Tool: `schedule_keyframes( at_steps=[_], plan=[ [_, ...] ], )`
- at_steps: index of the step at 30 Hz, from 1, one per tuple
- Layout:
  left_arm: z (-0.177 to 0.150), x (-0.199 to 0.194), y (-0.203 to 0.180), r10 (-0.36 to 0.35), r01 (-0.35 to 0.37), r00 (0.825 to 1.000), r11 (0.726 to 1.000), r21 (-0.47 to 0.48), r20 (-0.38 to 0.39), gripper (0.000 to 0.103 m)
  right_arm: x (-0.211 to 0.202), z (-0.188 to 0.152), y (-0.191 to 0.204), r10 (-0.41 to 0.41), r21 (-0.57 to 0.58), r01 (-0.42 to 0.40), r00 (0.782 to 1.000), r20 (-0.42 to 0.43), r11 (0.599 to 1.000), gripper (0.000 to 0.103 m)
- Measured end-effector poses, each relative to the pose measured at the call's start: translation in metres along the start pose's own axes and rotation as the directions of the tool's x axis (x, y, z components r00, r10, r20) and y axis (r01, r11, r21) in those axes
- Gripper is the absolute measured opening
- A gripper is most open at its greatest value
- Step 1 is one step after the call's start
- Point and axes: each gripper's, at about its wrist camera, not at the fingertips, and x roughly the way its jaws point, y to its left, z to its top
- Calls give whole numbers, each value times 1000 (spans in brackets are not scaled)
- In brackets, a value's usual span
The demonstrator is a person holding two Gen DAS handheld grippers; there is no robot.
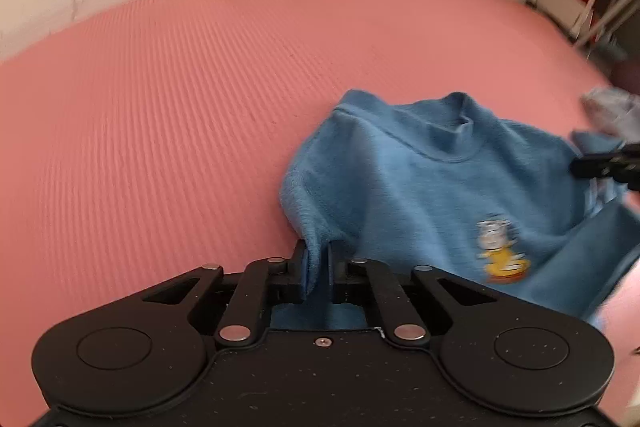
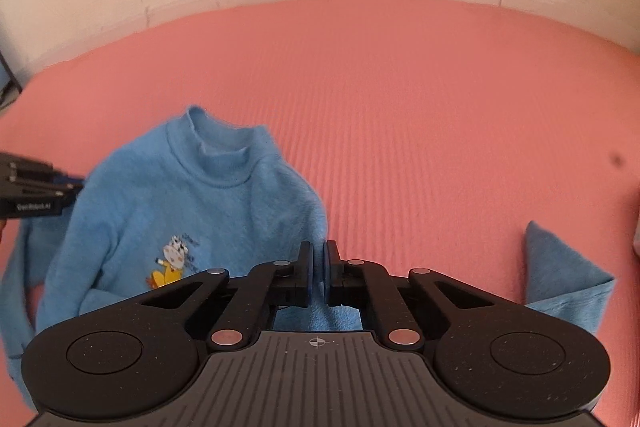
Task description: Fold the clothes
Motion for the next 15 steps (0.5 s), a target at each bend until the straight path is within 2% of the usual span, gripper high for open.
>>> schedule_keyframes(
  at_steps=[2,6,9,12,15],
  plan=[
    [-4,-16,-2,-48,48,999,998,-32,-3,2,-12,0,-1,1,5,-1,1000,27,1000,4],
    [-21,-43,-6,-101,100,993,995,-20,-56,2,-25,-5,-6,-4,8,4,999,47,1000,3],
    [-48,-52,-9,-76,83,987,996,42,-143,2,-24,-12,-10,-5,20,4,1000,25,1000,3],
    [-61,-51,-7,-33,47,984,996,73,-177,3,-17,-18,-9,18,24,-18,1000,-7,1000,3],
    [-60,-50,9,-19,21,987,1000,9,-160,6,-9,-18,-5,45,13,-45,999,-24,999,4]
  ],
)
